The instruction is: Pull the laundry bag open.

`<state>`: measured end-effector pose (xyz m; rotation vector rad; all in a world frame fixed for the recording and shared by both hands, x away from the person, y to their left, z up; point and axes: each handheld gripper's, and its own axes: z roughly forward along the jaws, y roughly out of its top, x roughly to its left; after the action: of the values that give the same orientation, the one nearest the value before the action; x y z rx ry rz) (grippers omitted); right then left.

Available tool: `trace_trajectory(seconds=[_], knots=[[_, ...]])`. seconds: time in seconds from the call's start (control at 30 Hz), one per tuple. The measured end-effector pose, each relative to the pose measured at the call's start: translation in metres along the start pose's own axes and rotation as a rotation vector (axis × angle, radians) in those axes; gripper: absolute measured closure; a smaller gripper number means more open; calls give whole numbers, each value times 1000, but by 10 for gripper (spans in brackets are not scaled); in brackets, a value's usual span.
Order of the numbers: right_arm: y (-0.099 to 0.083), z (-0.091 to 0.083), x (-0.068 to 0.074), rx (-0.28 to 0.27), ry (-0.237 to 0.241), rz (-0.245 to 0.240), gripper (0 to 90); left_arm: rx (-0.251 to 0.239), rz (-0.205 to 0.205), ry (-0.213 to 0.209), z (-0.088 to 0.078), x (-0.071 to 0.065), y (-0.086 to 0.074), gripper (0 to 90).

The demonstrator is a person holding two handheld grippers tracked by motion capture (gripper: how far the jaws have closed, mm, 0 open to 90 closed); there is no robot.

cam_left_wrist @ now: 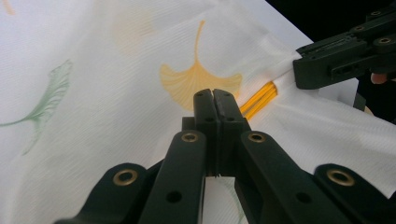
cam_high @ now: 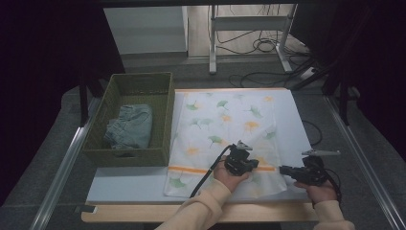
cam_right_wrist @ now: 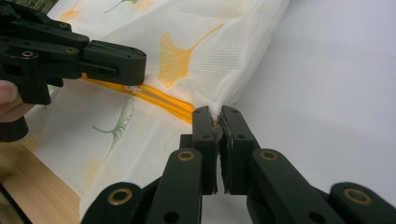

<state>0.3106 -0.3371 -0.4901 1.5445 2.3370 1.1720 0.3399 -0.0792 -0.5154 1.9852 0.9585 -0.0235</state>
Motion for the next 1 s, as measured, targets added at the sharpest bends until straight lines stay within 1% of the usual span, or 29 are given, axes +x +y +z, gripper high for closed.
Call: trace_trajectory(seconds=[0.03,0.13,0.3,0.63,0.7,0.97,1.0], knots=[[0,0,0,-1,1,-1,856,-6,-2,0,-1,1,-1,900],[0,-1,0,-4,2,-3,856,-2,-4,1,-4,4,-1,900],[1,-1,0,-6,1,-3,856,-7,-8,6,-5,4,-1,900],[1,-1,1,-6,-3,-7,856,0,-8,21,-8,10,-7,900],[0,-1,0,-6,-2,-8,856,-2,-16,23,-9,12,-10,900],[1,0,1,-6,-6,-10,856,-2,-22,31,-13,18,-14,900],[0,0,1,-6,-6,-11,855,4,-21,32,-14,19,-15,900]])
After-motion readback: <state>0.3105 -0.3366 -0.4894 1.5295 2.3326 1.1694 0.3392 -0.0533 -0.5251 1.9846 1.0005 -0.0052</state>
